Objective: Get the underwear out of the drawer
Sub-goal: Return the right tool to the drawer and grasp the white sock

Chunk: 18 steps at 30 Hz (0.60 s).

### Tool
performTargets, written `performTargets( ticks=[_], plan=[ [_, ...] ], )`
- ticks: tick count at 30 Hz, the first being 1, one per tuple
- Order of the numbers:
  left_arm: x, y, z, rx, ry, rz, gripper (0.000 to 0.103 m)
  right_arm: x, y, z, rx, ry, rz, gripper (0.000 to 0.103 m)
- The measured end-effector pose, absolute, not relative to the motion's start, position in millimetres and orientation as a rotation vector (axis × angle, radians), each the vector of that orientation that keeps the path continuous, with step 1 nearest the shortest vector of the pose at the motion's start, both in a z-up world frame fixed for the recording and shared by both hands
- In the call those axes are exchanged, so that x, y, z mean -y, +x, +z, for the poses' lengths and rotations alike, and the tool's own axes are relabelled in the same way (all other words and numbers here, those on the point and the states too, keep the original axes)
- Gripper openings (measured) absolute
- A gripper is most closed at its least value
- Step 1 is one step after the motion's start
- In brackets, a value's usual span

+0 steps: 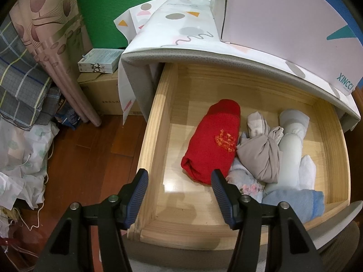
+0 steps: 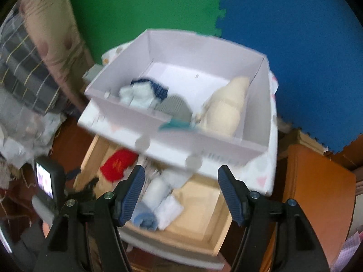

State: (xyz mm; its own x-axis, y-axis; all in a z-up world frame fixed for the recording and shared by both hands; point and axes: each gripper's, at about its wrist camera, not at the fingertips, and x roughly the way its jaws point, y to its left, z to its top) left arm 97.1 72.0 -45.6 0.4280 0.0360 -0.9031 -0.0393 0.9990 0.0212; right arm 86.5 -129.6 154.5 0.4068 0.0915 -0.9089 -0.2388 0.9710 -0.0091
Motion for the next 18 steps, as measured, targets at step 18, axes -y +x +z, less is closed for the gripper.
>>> performTargets(
  ticks=[18],
  plan=[
    [-73,96,-44,-1.13,-0.008,0.035,0.059,129,72,-33,-1.499,-0.061,0.124,0.055]
  ],
)
